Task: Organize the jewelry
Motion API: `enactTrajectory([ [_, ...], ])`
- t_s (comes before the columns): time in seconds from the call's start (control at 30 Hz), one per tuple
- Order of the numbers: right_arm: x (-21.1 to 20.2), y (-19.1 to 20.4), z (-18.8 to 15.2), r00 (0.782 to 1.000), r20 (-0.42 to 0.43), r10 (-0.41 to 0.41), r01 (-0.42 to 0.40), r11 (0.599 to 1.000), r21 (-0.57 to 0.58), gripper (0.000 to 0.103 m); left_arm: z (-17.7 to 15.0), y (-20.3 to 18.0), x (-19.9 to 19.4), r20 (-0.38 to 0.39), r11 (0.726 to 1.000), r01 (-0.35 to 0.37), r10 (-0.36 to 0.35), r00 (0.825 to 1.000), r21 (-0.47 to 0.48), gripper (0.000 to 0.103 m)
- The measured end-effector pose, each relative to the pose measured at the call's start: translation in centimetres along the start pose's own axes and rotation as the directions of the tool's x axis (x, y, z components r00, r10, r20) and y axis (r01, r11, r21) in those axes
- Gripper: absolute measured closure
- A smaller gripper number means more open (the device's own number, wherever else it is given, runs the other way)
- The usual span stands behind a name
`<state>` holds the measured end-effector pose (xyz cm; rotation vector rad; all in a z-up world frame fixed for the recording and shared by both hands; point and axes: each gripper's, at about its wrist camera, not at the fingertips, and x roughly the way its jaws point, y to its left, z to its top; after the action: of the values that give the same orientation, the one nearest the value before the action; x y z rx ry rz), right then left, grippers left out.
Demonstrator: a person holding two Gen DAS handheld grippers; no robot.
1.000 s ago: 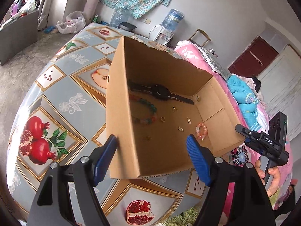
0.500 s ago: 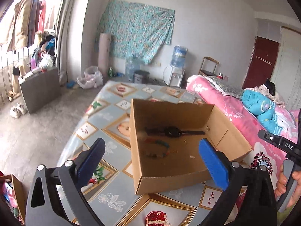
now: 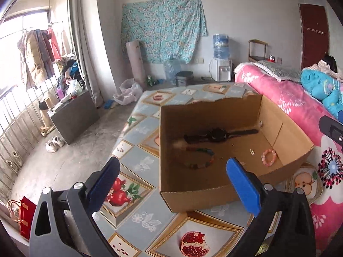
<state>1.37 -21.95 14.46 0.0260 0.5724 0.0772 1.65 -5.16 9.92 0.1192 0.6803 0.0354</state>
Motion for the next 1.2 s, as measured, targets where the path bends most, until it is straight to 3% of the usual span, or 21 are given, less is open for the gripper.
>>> enactTrajectory([
  [0.17, 1.4, 0.6, -1.4, 0.989, -0.149, -0.020, 0.016, 0.999, -0.028, 0.008, -1.1, -0.3, 1.4, -0.081, 0.998, 0.038, -0.043, 0.996, -0.057, 0.005],
  [0.4, 2.8, 0.4, -3.6, 0.965, -0.263, -0.005, 0.006, 1.000, 0.002, 0.008, -2.2, 0.0, 2.7, -0.184, 0.987, 0.030, -0.059, 0.981, -0.156, 0.005],
  [0.8, 4.7, 0.5, -4.3, 0.943, -0.332, 0.019, -0.019, 1.000, 0.004, 0.008, -3.2, -1.6, 3.8, -0.271, 0.993, 0.036, -0.065, 0.960, -0.109, 0.005],
  [1.2, 5.8, -0.4, -4.6, 0.928, -0.372, 0.021, -0.005, 0.999, 0.044, 0.008, -3.4, -1.8, 4.1, -0.293, 0.994, 0.036, -0.065, 0.954, -0.103, 0.005],
])
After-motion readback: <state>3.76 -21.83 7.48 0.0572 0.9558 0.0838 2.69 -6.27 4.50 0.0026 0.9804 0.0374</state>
